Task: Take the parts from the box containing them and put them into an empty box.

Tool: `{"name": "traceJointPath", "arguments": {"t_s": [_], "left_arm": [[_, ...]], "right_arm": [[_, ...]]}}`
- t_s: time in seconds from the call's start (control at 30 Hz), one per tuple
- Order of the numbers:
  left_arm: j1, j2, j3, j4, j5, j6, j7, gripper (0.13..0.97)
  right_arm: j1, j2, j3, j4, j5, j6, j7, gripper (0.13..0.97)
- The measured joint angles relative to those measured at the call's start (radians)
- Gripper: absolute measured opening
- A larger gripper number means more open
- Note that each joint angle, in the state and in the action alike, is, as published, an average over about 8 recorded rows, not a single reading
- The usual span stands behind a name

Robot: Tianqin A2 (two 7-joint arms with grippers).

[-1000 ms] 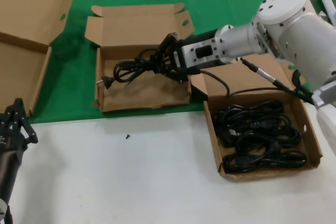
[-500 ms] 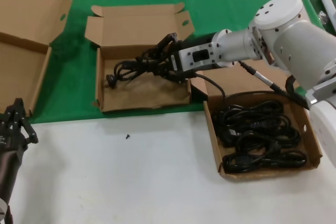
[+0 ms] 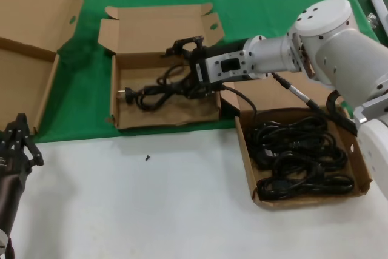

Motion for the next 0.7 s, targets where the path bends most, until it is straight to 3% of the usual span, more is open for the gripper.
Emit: {"name": "traceJointPath", "arguments": {"t_s": [0.37,0.5,0.7], "left_arm": [[0.000,0.000,0.000,0.000,0.000,0.000,0.000,0.142],[0.000,0.000,0.000,0.000,0.000,0.000,0.000,0.142],[0.000,0.000,0.000,0.000,0.000,0.000,0.000,0.142]], "right_arm": [[-0.020,0.024,0.023,0.078,0.018,-0.026,0.041,0.632],[-0.065,0.060,0.008,0.202,0.006,-0.038,0.135,0.738],[-0.161,0.140,-0.026,0.457,-0.023,-0.054,0.326,0.828]]}}
